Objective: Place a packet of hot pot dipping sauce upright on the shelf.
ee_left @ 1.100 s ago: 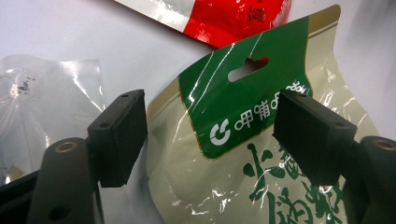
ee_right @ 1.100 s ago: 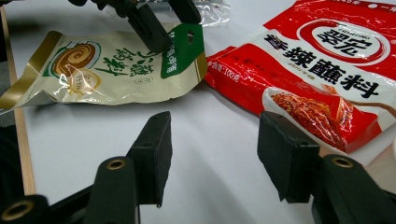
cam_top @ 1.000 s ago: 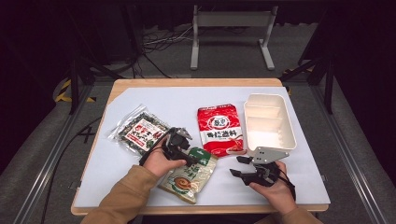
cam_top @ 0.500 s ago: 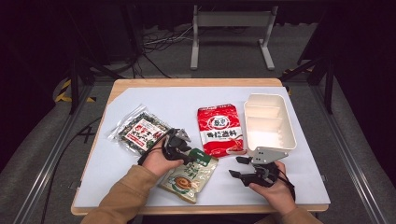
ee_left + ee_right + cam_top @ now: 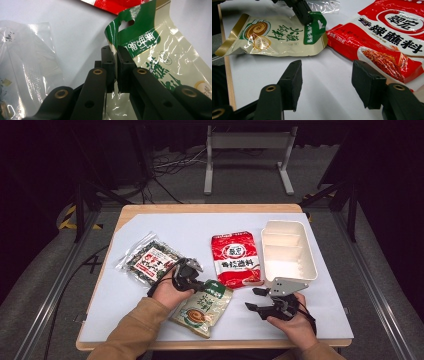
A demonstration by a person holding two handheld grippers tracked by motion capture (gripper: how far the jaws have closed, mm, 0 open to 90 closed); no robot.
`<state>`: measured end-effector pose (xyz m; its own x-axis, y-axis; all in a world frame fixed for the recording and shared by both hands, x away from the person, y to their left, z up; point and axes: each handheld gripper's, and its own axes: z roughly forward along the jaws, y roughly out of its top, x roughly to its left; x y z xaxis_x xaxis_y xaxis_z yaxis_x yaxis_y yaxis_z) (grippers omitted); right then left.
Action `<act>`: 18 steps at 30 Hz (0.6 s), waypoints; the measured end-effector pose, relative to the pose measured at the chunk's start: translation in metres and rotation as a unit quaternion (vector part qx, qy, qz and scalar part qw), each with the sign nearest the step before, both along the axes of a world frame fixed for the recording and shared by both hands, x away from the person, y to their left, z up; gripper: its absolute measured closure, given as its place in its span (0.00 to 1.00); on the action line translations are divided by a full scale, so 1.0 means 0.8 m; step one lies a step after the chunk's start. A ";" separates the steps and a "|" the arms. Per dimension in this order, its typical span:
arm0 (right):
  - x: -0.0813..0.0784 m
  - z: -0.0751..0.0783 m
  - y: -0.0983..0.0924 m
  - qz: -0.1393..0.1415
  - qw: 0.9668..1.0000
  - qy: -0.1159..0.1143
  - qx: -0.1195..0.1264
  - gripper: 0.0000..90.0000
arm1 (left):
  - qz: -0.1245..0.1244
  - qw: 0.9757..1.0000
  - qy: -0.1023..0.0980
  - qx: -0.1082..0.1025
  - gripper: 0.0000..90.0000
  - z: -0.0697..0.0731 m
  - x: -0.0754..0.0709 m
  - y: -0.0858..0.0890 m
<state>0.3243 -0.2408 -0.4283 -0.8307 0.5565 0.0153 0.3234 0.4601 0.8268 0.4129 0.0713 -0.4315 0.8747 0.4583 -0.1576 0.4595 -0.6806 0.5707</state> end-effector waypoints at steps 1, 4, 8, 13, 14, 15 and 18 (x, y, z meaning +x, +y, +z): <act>0.000 0.000 0.000 0.000 1.000 0.000 -0.001 0.46 | 0.001 1.000 -0.002 0.002 0.96 0.001 -0.001 0.000; 0.000 0.000 0.000 0.001 1.000 0.000 -0.001 0.46 | -0.001 1.000 -0.005 0.000 0.97 0.006 -0.003 0.000; 0.000 0.000 0.001 -0.001 1.000 0.000 -0.002 0.46 | -0.005 1.000 -0.010 -0.003 0.97 0.014 -0.006 0.002; 0.000 -0.001 0.002 -0.001 1.000 0.000 -0.006 0.46 | -0.008 1.000 -0.014 -0.010 0.97 0.026 -0.011 0.005; 0.000 -0.001 0.002 -0.001 1.000 0.000 -0.006 0.46 | -0.010 1.000 -0.017 -0.013 0.97 0.029 -0.012 0.006; 0.001 -0.001 0.002 -0.001 1.000 0.000 -0.006 0.46 | -0.012 1.000 -0.016 -0.017 0.97 0.032 -0.012 0.007; 0.001 -0.001 0.002 -0.001 1.000 0.001 -0.008 0.47 | -0.015 0.999 -0.014 -0.028 0.97 0.037 -0.014 0.010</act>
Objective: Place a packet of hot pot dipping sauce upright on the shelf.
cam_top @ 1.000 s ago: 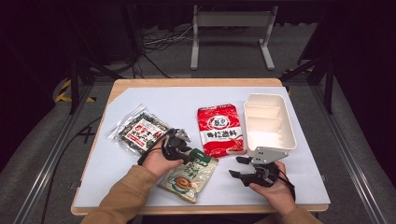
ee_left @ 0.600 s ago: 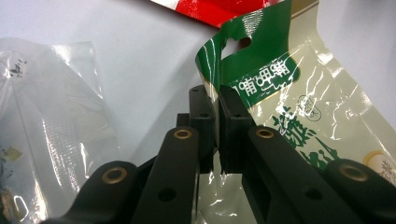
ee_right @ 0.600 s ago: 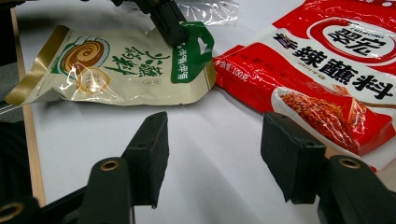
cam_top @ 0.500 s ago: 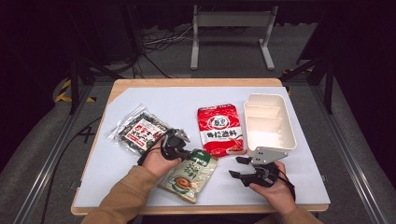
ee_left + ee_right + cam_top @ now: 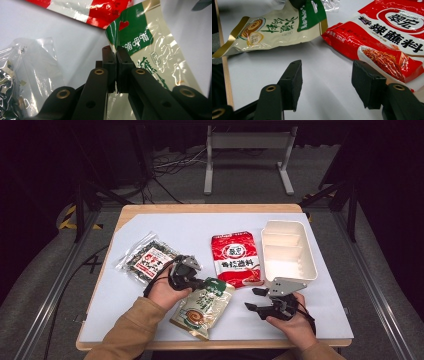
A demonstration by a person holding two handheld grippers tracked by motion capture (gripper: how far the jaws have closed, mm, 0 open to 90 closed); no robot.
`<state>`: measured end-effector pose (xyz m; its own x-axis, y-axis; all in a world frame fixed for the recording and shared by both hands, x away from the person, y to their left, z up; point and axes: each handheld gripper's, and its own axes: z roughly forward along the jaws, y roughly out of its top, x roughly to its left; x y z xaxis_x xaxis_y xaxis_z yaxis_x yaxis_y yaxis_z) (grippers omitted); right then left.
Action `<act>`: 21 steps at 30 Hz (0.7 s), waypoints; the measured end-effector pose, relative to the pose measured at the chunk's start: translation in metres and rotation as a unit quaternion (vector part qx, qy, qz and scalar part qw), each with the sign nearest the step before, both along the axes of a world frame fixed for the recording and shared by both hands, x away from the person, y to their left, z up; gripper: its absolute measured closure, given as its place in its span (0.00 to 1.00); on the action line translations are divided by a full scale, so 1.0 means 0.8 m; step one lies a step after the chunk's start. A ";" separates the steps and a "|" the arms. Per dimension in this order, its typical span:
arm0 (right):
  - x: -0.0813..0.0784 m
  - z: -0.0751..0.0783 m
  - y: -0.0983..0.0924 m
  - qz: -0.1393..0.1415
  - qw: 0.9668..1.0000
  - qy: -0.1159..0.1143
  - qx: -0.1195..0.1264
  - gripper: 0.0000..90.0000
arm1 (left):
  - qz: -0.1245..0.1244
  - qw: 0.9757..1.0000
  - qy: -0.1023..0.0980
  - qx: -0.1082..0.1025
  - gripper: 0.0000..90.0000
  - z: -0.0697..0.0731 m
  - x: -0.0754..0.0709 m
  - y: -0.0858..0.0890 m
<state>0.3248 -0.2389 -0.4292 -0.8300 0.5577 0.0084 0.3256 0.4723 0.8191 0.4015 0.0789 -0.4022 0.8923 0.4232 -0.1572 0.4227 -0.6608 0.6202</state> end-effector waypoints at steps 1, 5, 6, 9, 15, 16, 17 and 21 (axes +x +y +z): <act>0.000 0.000 0.000 0.000 1.000 0.000 -0.001 0.46 | 0.000 1.000 -0.001 -0.001 0.97 0.002 -0.001 0.001; -0.001 0.001 0.001 0.000 1.000 -0.002 -0.002 0.46 | -0.006 1.000 -0.002 -0.013 0.97 0.016 -0.008 0.005; -0.001 0.001 0.001 0.000 1.000 -0.002 -0.002 0.47 | -0.009 1.000 -0.006 -0.013 0.97 0.019 -0.009 0.005; 0.000 -0.001 0.001 0.000 1.000 0.000 -0.003 0.47 | -0.018 1.000 -0.018 -0.011 0.97 0.034 -0.020 0.006; -0.001 -0.001 0.002 0.000 1.000 0.000 -0.003 0.47 | -0.030 0.999 -0.033 -0.018 0.97 0.052 -0.032 0.010; -0.001 -0.001 0.002 0.000 1.000 0.000 -0.003 0.47 | -0.031 0.999 -0.036 -0.019 0.97 0.055 -0.034 0.011; -0.001 -0.001 0.002 0.000 1.000 0.001 -0.003 0.47 | -0.032 0.999 -0.039 -0.020 0.97 0.058 -0.035 0.012; 0.001 -0.002 0.002 0.001 1.000 0.005 -0.005 0.47 | -0.035 0.998 -0.054 -0.018 0.97 0.072 -0.047 0.013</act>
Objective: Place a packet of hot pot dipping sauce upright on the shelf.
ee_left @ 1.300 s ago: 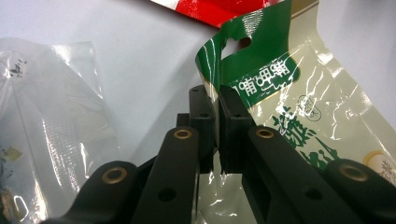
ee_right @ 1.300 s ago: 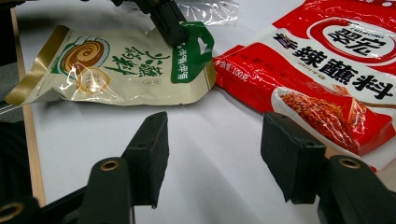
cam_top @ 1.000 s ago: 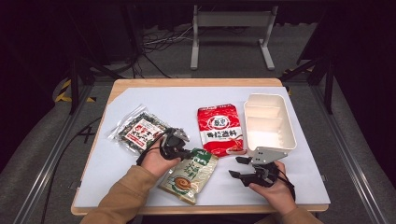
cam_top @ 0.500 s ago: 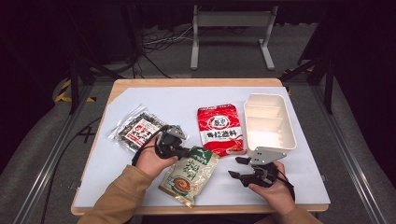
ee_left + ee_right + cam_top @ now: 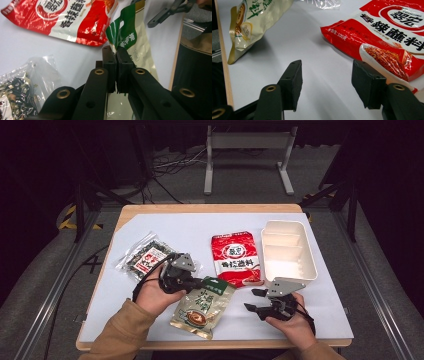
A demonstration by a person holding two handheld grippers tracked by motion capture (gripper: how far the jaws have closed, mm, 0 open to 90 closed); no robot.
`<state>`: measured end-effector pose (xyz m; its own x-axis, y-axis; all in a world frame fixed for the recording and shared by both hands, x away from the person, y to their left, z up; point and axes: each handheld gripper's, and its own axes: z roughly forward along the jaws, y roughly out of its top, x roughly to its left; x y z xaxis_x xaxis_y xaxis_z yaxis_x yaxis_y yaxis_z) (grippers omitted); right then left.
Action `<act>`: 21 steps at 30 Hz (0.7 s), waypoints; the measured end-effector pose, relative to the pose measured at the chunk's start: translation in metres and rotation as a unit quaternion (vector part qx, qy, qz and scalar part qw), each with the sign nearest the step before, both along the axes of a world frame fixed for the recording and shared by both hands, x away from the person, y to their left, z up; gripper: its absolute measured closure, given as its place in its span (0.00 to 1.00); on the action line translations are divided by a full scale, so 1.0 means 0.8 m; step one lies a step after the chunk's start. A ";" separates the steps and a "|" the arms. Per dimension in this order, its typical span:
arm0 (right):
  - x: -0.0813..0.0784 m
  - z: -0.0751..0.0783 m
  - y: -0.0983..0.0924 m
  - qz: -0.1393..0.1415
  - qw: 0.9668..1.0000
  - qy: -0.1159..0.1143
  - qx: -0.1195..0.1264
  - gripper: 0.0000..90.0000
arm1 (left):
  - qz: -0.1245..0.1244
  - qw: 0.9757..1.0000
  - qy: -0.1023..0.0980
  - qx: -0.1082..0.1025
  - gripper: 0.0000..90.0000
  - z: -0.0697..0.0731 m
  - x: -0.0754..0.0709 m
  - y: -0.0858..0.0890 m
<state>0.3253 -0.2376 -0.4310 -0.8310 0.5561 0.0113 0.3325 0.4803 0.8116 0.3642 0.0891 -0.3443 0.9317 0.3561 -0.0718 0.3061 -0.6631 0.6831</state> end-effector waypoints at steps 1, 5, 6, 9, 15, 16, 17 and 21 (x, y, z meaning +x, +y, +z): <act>0.000 0.000 0.000 0.000 1.000 0.001 0.000 0.47 | -0.005 1.000 -0.005 -0.001 0.97 0.005 -0.003 0.000; 0.000 0.000 0.000 0.000 1.000 0.000 0.001 0.47 | -0.004 1.000 -0.018 -0.014 0.97 0.017 -0.012 0.003; 0.000 0.000 0.000 0.000 1.000 0.001 0.001 0.47 | -0.002 1.000 -0.021 -0.021 0.98 0.020 -0.013 0.005; -0.001 0.001 0.000 -0.001 1.000 -0.001 0.001 0.47 | 0.000 0.999 -0.027 -0.028 0.98 0.024 -0.015 0.007; 0.000 0.003 -0.001 -0.002 1.000 -0.003 0.001 0.47 | 0.013 0.997 -0.049 -0.055 0.98 0.031 -0.019 0.012; -0.001 0.003 -0.001 -0.002 1.000 -0.004 0.002 0.47 | 0.017 0.997 -0.052 -0.060 0.98 0.032 -0.020 0.012; -0.001 0.004 -0.001 -0.002 1.000 -0.005 0.002 0.47 | 0.020 0.996 -0.053 -0.065 0.98 0.032 -0.020 0.012; -0.002 0.009 0.000 0.000 1.000 -0.009 0.004 0.46 | 0.028 0.995 -0.067 -0.072 0.98 0.033 -0.020 0.014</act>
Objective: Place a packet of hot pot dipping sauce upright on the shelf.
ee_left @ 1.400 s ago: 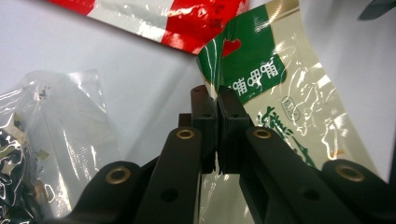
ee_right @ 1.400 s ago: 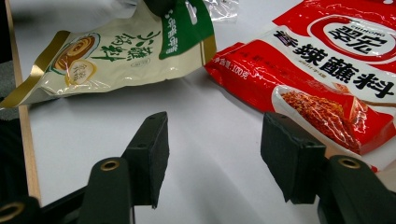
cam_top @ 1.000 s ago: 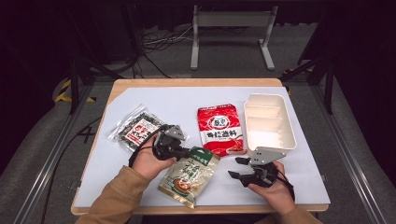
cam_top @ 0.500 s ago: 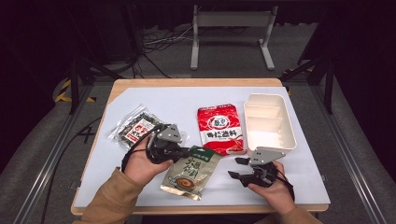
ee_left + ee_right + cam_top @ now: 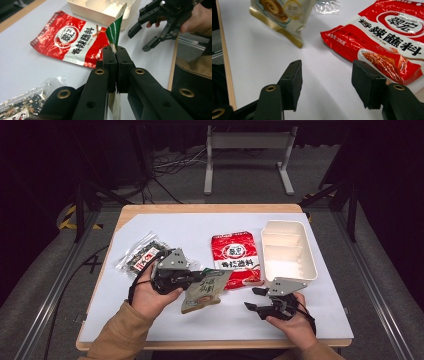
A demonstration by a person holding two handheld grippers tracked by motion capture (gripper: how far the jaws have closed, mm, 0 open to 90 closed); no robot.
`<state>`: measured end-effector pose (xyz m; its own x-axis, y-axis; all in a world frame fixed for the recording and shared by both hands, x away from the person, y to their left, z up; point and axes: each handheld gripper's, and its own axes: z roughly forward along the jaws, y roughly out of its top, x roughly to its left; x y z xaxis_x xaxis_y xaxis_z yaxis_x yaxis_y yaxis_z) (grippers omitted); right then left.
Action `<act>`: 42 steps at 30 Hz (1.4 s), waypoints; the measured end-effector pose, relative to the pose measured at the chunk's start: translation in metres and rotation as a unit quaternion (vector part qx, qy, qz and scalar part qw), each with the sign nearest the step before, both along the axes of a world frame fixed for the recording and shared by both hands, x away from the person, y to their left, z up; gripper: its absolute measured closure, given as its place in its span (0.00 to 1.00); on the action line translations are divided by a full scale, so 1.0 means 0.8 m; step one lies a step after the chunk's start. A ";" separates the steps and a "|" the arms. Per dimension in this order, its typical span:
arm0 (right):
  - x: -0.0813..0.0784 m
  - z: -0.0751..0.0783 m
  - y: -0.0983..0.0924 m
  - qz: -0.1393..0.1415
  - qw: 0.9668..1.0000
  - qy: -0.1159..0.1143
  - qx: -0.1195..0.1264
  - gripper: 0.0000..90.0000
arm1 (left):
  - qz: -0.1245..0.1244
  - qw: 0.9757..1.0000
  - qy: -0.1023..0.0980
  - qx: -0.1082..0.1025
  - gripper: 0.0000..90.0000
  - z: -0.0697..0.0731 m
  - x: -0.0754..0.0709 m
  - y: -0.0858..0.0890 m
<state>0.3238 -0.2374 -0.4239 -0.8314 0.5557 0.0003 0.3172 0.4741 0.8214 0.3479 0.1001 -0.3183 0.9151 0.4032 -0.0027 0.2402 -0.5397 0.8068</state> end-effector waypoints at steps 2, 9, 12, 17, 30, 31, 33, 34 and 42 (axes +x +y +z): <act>-0.001 0.005 0.001 0.002 1.000 -0.003 0.004 0.46 | 0.005 1.000 -0.007 -0.006 0.98 0.000 0.000 0.001; 0.000 0.025 0.014 0.023 1.000 -0.007 0.012 0.44 | 0.001 0.999 -0.023 -0.034 0.98 0.005 -0.004 0.002; 0.000 0.034 0.023 0.037 0.999 -0.006 0.018 0.42 | -0.009 0.999 -0.027 -0.044 0.98 0.007 -0.007 0.000; 0.003 0.044 0.034 0.052 0.998 -0.003 0.027 0.41 | -0.029 0.997 -0.040 -0.064 0.98 0.008 -0.012 -0.001; 0.011 0.060 0.045 0.096 0.993 -0.009 0.063 0.41 | -0.078 0.989 -0.044 -0.115 0.98 0.004 -0.019 -0.007; 0.010 0.060 0.046 0.104 0.992 -0.014 0.064 0.42 | -0.083 0.989 -0.042 -0.114 0.98 0.003 -0.019 -0.009; 0.009 0.062 0.048 0.119 0.990 -0.022 0.066 0.44 | -0.086 0.989 -0.040 -0.115 0.98 0.000 -0.020 -0.012; 0.009 0.063 0.049 0.124 0.990 -0.026 0.065 0.44 | -0.087 0.989 -0.037 -0.116 0.98 -0.001 -0.020 -0.014; 0.009 0.064 0.053 0.141 0.988 -0.040 0.057 0.52 | -0.098 0.987 -0.035 -0.124 0.98 -0.006 -0.021 -0.020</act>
<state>0.3311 -0.1948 -0.3727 -0.9529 0.3024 -0.0225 0.1177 0.4370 0.8917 0.3308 0.0840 -0.3229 0.9768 0.2136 -0.0127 0.0894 -0.3539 0.9310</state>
